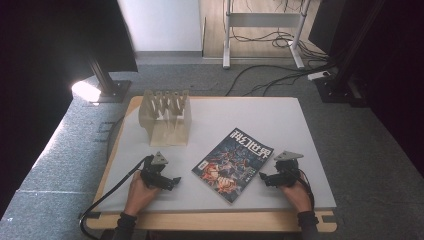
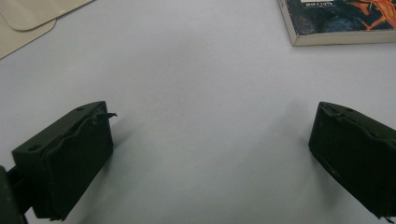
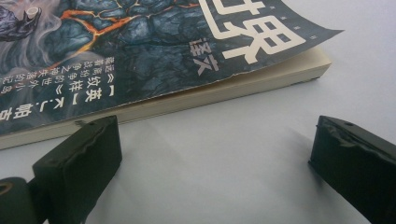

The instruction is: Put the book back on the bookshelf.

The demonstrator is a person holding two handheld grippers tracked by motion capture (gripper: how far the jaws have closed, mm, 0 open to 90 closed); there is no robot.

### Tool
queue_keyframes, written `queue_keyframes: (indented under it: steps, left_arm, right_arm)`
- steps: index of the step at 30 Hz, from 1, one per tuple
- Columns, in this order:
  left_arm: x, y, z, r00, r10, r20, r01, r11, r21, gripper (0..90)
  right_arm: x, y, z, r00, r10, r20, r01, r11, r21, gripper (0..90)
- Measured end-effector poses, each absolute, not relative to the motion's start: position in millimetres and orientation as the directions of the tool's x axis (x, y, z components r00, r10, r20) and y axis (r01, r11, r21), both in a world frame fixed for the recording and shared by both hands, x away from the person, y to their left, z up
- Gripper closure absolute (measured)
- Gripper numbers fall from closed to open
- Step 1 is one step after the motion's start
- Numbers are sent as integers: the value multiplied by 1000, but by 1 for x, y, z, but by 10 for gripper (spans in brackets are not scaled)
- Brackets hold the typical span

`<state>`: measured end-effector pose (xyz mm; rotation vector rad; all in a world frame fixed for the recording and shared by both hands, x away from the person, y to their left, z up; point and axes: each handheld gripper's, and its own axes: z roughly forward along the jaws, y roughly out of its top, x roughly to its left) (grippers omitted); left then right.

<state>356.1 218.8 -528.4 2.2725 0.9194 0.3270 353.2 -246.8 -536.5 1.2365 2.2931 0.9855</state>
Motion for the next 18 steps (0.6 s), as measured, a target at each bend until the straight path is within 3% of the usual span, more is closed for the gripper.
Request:
queue_keyframes:
  steps: [9,18]
  left_arm:
    - [359,211,-518,756,650,-74,527,-538,658,0]
    - [367,181,-506,807,589,-40,470,-600,648,0]
  right_arm:
    - [354,-251,-533,-557,830,29,593,373,714,15]
    - [357,-251,-517,-555,831,26,564,353,746,1]
